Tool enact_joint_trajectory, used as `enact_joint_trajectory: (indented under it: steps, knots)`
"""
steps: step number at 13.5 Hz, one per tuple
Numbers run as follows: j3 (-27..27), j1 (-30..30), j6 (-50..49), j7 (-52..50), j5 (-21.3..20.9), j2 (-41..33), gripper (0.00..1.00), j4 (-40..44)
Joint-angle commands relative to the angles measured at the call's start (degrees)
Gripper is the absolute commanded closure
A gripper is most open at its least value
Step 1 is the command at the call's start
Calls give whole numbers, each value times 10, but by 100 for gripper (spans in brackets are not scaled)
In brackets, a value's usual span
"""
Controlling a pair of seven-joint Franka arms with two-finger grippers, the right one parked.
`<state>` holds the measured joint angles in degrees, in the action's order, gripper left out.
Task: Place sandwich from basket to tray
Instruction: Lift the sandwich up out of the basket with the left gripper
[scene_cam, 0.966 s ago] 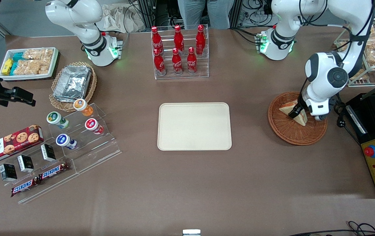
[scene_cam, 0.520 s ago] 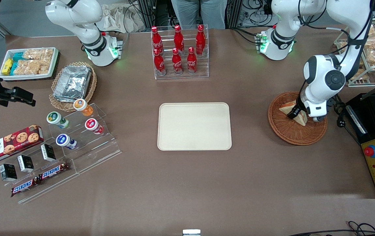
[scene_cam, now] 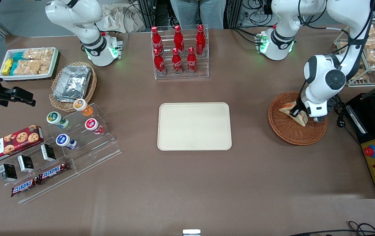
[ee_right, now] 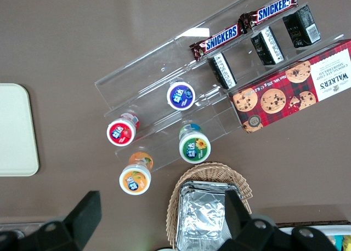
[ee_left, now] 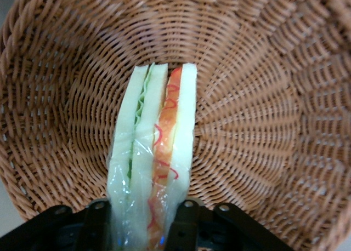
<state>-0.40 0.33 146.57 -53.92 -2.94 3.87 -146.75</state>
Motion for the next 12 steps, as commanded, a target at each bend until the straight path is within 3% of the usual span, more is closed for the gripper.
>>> enact_joint_trajectory:
  steps: [1, 8, 12]
  knots:
    - [-6, -4, -25, -32, -12, -48, 100, 0]
    - [-35, -6, -192, 45, -13, -111, 100, 88]
    - [-43, -17, -375, 92, 2, -85, 100, 259]
